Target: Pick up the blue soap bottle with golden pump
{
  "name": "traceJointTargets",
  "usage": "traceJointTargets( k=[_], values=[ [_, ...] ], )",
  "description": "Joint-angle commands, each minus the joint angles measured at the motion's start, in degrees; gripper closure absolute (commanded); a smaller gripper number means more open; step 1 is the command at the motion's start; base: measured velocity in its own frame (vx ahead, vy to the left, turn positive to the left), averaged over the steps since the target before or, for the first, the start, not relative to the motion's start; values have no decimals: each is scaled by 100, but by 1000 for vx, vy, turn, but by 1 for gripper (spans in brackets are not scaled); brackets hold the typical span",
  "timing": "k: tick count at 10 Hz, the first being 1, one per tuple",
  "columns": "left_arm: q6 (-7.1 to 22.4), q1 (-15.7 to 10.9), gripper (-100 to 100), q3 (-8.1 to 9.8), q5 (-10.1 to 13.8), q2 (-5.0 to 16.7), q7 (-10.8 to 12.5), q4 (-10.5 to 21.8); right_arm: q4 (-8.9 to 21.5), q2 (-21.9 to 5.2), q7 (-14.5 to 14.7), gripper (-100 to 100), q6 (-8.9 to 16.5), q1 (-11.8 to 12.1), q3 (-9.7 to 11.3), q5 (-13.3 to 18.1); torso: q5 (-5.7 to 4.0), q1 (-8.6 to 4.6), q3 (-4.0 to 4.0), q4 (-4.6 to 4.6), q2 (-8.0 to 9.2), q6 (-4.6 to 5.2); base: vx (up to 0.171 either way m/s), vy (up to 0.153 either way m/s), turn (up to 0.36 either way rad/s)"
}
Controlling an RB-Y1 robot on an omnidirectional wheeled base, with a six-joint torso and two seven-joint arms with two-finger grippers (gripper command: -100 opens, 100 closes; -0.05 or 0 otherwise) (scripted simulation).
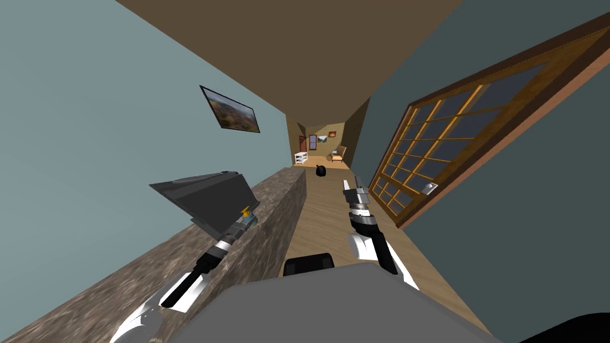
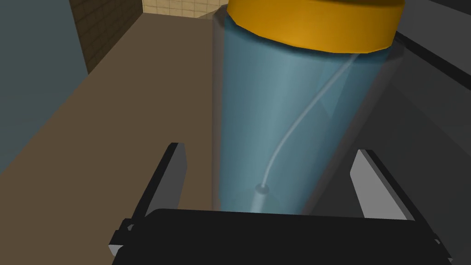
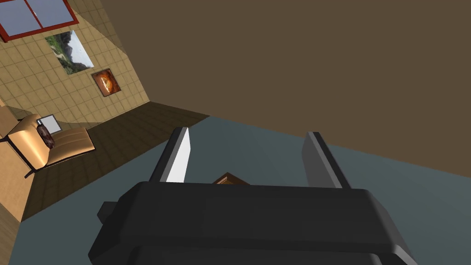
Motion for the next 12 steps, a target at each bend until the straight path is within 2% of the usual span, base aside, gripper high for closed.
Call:
traceJointTargets(
  k=[1, 2, 3, 4, 5, 6, 7, 8, 9, 10, 11, 12],
  values=[
    [-89, -28, -100, -9, -12, -2, 24, 241, 0, 0, 0, 0, 0, 0, 0, 0, 0, 0, 0, 0, 0, 0, 13, -23, -32],
    [-345, -293, -100, -98, -252, 173, 299, 417, 0, 0, 0, 0, 0, 0, 0, 0, 3, 13, 5, 1, 8, -2, 51, -80, 227],
    [-458, -344, -100, -98, -252, 173, 419, 538, 0, 0, 0, 0, 0, 1, -1, 0, 0, -3, 0, 1, -1, -6, 58, -118, 169],
    [-585, -344, -100, -98, -252, 173, 419, 690, 0, 0, 0, 0, 0, 1, 0, 0, -3, -16, -2, -1, -4, -2, 30, -71, 5],
    [-585, -344, -100, -98, -252, 173, 419, 871, 0, 0, 0, 0, 0, 0, 0, 0, -1, -3, 1, 0, 2, 0, 7, -13, -23],
    [-585, -344, -100, -98, -252, 173, 419, 871, 0, 0, 0, 0, 0, 0, 0, 0, 3, 16, 6, 2, 10, -2, -6, 13, -4],
    [-838, -626, -100, -187, -492, 349, 707, 1091, 0, -1, 0, 0, 0, 0, -1, 0, 6, 28, 9, 3, 16, -2, 46, -65, 261],
    [-963, -661, -100, -187, -492, 349, 815, 1262, 0, 0, 0, 0, 0, 1, -1, 0, 2, 6, 2, 1, 2, -6, 66, -114, 153],
    [-1081, -661, -100, -187, -492, 349, 815, 1426, 0, 0, 0, 0, 0, 0, 0, 0, -2, -12, -3, -1, -5, -1, 30, -74, -18],
    [-1081, -661, -100, -187, -492, 349, 815, 1501, 0, 0, 0, 0, 0, 0, 0, 0, -1, -3, 0, 0, 1, 0, 3, -23, -27],
    [-1332, -935, -100, -276, -732, 525, 1098, 1703, 0, 0, 0, 0, 0, 0, 0, 0, 3, 14, 6, 2, 11, -1, 30, -76, 244],
    [-1518, -978, -100, -276, -732, 525, 1211, 1983, 0, 0, 0, 0, 0, 1, -1, 0, 1, 0, 3, 1, 5, -6, 59, -116, 157]
  ],
)
